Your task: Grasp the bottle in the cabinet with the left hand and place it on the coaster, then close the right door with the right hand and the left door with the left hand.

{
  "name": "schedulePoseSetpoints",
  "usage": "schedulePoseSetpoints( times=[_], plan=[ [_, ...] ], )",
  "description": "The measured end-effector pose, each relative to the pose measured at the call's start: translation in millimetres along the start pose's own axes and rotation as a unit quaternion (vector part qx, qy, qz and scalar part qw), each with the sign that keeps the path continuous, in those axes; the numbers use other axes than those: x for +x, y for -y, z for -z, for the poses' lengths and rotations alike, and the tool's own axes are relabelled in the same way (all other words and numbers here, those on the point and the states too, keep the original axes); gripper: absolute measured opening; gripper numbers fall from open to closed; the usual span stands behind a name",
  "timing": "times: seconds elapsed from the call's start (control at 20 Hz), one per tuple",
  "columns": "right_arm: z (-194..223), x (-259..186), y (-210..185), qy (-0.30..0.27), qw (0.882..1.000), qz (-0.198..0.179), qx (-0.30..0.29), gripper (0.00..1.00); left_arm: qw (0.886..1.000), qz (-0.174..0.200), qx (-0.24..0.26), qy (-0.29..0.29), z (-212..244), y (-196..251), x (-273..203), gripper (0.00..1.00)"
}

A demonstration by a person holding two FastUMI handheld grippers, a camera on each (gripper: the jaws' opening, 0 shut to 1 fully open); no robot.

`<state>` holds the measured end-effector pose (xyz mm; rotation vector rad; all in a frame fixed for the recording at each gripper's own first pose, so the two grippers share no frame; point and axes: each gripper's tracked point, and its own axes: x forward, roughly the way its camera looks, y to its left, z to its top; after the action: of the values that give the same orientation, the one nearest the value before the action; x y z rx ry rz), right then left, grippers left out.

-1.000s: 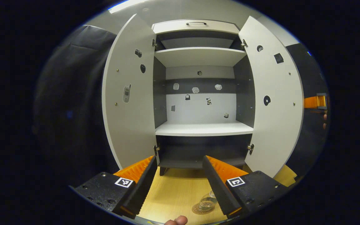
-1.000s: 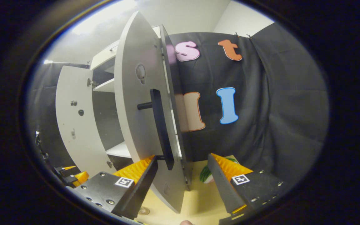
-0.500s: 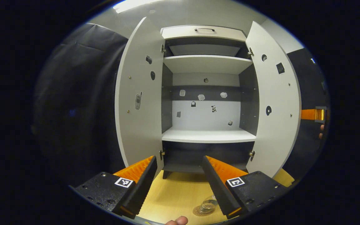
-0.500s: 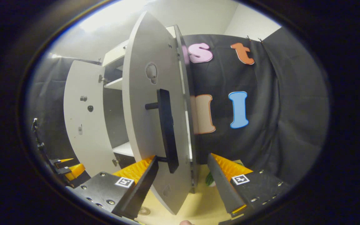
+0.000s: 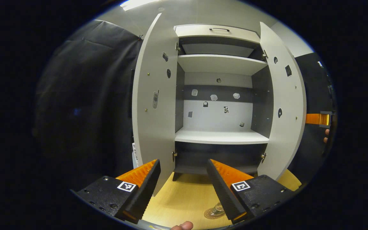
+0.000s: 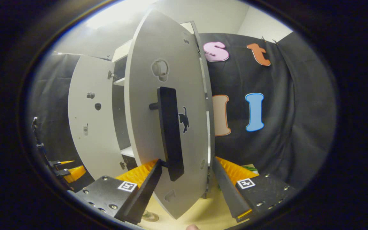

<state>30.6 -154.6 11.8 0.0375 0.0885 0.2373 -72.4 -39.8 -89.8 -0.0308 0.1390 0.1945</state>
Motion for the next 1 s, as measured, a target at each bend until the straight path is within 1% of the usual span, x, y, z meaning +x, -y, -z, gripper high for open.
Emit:
schedulePoseSetpoints(
  times=[0.35,0.45,0.5,0.55,0.6,0.8,0.85,0.9,1.0],
  plan=[
    [3.5,22.8,-33.9,-0.002,1.000,-0.006,0.001,0.98,1.000,-0.010,-0.011,0.005,-6.3,-32.4,4.1,0.93],
    [3.6,34.5,-45.8,0.000,1.000,-0.006,0.003,0.98,1.000,-0.013,-0.009,0.008,-10.7,-48.4,8.9,0.93],
    [4.8,42.9,-52.6,-0.002,1.000,-0.006,0.003,1.00,1.000,-0.015,-0.009,0.010,-11.4,-55.4,8.7,0.93],
    [4.9,48.9,-58.7,-0.001,1.000,-0.006,0.002,0.97,1.000,-0.016,-0.010,0.010,-11.2,-62.8,8.8,0.93],
    [4.3,56.4,-65.0,-0.002,1.000,-0.005,-0.002,1.00,1.000,-0.018,-0.011,0.009,-10.6,-69.9,9.6,0.93],
    [4.8,87.3,-87.6,0.002,1.000,0.003,-0.014,1.00,0.999,-0.030,-0.021,0.013,-14.8,-98.0,12.7,0.93],
    [4.5,95.2,-93.0,0.006,1.000,0.006,-0.016,0.97,0.999,-0.032,-0.022,0.015,-17.1,-104.2,15.7,0.92],
    [4.0,103.0,-98.1,0.010,1.000,0.009,-0.020,1.00,0.999,-0.030,-0.023,0.015,-18.8,-108.5,18.6,0.91],
    [3.7,120.9,-106.5,0.018,0.999,0.017,-0.023,1.00,0.999,-0.017,-0.022,0.020,-25.4,-114.3,23.6,0.93]
  ],
)
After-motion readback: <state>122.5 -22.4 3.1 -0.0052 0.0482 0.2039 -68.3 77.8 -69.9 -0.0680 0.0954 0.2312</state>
